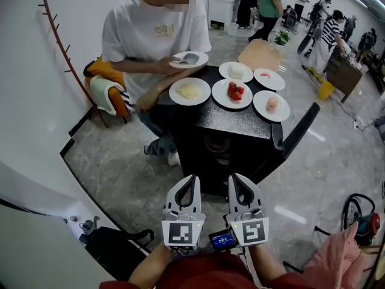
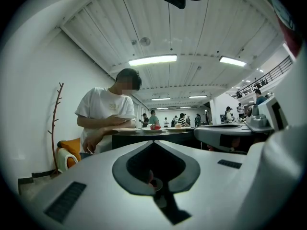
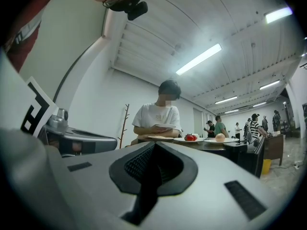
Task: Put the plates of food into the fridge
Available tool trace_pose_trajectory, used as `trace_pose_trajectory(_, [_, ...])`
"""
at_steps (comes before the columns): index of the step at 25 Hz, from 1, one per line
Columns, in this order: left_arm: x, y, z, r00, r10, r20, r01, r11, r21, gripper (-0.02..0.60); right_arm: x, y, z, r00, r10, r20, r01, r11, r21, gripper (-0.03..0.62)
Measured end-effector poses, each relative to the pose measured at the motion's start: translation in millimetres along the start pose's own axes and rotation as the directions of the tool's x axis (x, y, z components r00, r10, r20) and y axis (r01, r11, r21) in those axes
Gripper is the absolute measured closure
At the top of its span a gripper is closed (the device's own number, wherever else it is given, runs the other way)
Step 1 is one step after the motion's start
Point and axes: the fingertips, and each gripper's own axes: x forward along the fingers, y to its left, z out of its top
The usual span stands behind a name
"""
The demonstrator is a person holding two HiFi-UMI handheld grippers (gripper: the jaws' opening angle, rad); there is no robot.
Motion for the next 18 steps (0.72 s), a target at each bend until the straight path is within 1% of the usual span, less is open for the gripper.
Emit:
trace_pose_trajectory(4, [-8, 4, -3, 1.000, 0.021, -0.016, -0.021, 1.000, -0.006, 0.575, -4, 1, 7, 1.000, 0.002, 0.022, -0.002, 1.000, 0.025, 0.583])
trace_pose_trajectory(6, [-12, 7, -6, 0.999, 0.030, -0.017, -0.030, 0.999, -0.011, 0.575, -7, -1, 7, 1.000, -0.007, 0.016, 0.007, 0.999, 0.031, 0.583])
trace_pose_trajectory(9, [-13, 7, -3, 1.000, 0.018, -0.008, -0.018, 1.000, -0.013, 0.575, -9, -2, 8, 1.000, -0.018, 0.021, 0.017, 0.999, 0.038, 0.583])
trace_pose_trajectory(13, [-16, 6, -6, 1.000, 0.012, -0.015, -0.012, 1.000, -0.008, 0.575, -10, 1, 10, 0.999, -0.003, 0.045, 0.003, 1.000, 0.014, 0.583])
trace_pose_trajectory(16, [-17, 4, -3, 1.000, 0.006, -0.013, -0.006, 1.000, -0.002, 0.575, -11, -2, 10, 1.000, -0.019, 0.022, 0.018, 1.000, 0.011, 0.583])
trace_pose_trajectory(18, [-18, 5, -3, 1.000, 0.007, -0.007, -0.007, 1.000, -0.012, 0.575, -12, -3, 10, 0.999, -0.017, 0.032, 0.016, 1.000, 0.013, 0.583])
